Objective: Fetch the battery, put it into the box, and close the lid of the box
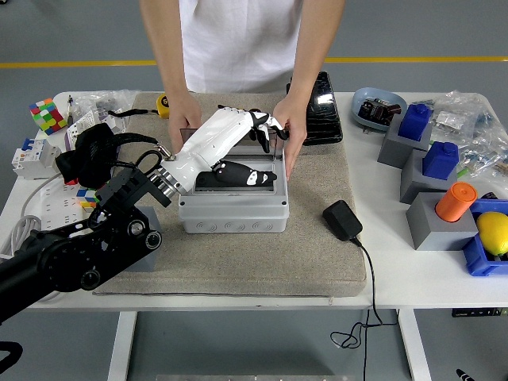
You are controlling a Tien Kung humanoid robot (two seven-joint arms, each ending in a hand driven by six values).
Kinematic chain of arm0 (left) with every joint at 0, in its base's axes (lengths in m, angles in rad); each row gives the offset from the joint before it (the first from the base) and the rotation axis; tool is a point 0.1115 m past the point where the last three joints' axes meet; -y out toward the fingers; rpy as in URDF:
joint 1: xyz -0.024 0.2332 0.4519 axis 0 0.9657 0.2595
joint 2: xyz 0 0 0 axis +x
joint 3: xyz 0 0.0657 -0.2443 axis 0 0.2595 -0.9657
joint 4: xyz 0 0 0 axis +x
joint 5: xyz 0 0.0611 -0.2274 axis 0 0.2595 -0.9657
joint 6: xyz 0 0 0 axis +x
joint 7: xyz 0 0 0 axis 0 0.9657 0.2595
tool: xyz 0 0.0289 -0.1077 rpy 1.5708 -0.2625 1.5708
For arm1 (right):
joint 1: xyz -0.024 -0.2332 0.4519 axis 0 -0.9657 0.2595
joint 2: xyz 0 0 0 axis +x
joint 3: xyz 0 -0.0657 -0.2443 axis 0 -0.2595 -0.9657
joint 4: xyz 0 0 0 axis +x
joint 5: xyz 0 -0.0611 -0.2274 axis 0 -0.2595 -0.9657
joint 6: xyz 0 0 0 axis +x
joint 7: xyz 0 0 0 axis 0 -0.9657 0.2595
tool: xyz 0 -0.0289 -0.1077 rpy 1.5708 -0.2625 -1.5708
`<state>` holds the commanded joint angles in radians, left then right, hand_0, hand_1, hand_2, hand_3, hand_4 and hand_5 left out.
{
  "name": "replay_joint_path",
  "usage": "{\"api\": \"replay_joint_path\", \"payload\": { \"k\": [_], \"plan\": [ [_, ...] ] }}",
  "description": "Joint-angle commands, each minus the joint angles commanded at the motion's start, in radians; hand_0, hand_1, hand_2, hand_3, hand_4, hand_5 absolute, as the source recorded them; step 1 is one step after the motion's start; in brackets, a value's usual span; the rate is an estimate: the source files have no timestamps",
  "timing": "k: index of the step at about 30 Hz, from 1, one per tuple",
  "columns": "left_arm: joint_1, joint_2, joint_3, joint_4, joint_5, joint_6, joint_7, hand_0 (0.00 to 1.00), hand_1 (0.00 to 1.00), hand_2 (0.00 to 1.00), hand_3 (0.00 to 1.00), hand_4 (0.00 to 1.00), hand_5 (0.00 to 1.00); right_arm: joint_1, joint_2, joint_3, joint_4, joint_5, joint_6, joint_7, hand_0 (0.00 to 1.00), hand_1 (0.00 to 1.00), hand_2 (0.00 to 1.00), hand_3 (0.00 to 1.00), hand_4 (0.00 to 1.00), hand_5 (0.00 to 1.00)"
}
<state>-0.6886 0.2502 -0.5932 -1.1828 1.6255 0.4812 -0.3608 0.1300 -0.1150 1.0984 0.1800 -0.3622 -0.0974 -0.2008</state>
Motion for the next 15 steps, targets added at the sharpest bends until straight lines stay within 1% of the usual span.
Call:
{"api": "replay_joint_path", "payload": {
  "k": [2,5,6,11,12,15],
  "plan": [
    [0.005,0.001,-0.02,-0.004,-0.005,0.016,-0.015,0.391,0.495,0.473,0.56,0.998,0.301,0.0,0.0,-0.002,0.0,0.002,0.001,0.001,0.675,0.679,0.684,0.575,0.998,0.48],
    [0.01,0.003,-0.054,0.003,-0.008,0.017,-0.002,0.391,0.495,0.473,0.56,0.998,0.301,0.001,0.001,0.0,0.0,0.002,0.001,0.002,0.675,0.679,0.684,0.575,0.998,0.48],
    [0.011,0.004,-0.06,0.006,-0.008,0.013,0.004,0.648,0.697,0.655,0.716,0.998,0.646,0.001,0.001,0.0,0.0,0.002,0.002,0.002,0.675,0.679,0.683,0.575,0.998,0.481],
    [0.018,0.008,-0.094,0.037,-0.019,-0.07,0.088,0.648,0.697,0.655,0.716,0.998,0.646,0.0,0.001,0.002,0.0,-0.001,0.002,0.002,0.675,0.679,0.683,0.575,0.998,0.481],
    [0.02,0.009,-0.098,0.043,-0.022,-0.089,0.105,0.791,0.836,0.835,0.841,0.998,0.89,0.0,0.001,0.002,0.0,0.0,0.002,0.002,0.675,0.679,0.683,0.575,0.998,0.481],
    [0.025,0.011,-0.101,0.059,-0.027,-0.129,0.149,0.791,0.836,0.835,0.841,0.998,0.89,0.0,0.001,0.001,0.0,0.0,0.002,0.003,0.675,0.679,0.683,0.575,0.998,0.481]
  ]
}}
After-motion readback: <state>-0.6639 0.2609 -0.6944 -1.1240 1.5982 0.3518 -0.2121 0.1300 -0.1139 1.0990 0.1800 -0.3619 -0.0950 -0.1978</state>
